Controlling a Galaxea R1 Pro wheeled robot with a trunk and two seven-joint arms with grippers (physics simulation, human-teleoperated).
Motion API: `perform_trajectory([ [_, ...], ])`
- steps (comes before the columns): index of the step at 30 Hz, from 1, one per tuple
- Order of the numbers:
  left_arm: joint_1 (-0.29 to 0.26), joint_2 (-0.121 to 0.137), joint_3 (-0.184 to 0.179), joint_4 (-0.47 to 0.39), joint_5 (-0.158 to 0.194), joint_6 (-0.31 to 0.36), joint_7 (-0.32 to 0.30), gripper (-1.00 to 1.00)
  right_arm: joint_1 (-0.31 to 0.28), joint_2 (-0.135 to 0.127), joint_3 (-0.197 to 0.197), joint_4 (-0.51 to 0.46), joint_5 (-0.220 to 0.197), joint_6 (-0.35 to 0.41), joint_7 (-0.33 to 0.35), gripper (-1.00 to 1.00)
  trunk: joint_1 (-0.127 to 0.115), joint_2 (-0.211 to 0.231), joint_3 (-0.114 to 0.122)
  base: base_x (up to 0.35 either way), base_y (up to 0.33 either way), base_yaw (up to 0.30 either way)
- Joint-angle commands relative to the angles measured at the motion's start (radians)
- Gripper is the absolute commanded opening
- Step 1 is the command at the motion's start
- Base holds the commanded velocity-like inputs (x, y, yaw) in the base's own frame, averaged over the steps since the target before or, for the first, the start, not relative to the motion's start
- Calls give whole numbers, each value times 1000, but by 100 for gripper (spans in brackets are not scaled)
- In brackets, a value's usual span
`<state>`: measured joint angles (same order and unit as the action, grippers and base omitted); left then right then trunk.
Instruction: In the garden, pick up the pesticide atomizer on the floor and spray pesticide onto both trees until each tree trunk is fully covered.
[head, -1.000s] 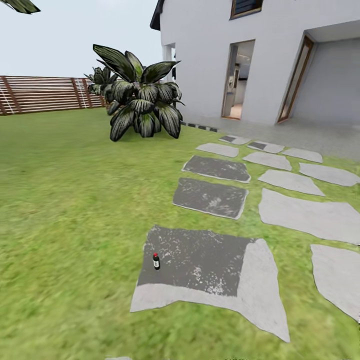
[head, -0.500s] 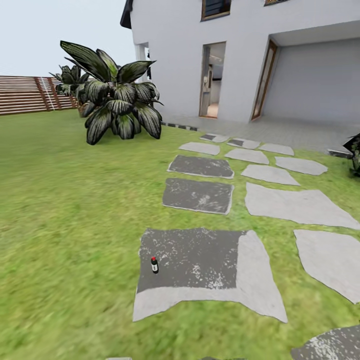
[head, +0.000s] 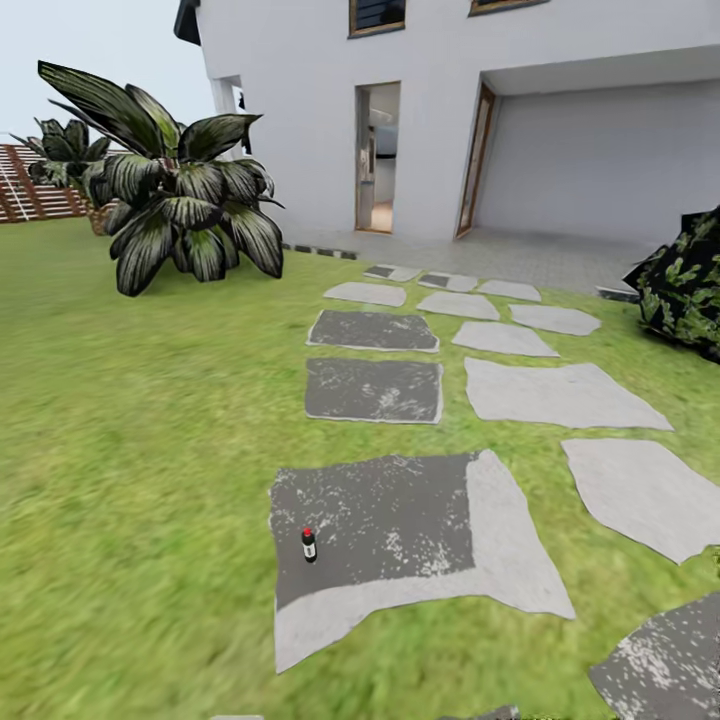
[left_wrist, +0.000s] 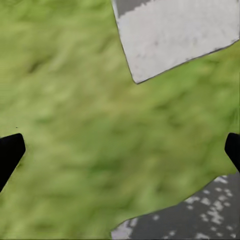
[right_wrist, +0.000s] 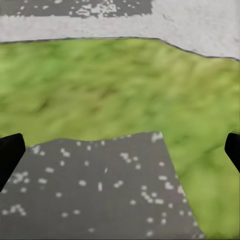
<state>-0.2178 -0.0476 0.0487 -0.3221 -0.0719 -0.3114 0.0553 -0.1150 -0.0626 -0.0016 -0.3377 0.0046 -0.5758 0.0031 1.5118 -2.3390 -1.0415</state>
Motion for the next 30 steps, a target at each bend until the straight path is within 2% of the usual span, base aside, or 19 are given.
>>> perform_trajectory([
  [1,0,0,0,0,0,0,0,100,0,0,0,0,0,0,0,100,0,0,0,87,338,-285],
  [30,0,0,0,0,1,0,0,100,0,0,0,0,0,0,0,100,0,0,0,21,338,-285],
])
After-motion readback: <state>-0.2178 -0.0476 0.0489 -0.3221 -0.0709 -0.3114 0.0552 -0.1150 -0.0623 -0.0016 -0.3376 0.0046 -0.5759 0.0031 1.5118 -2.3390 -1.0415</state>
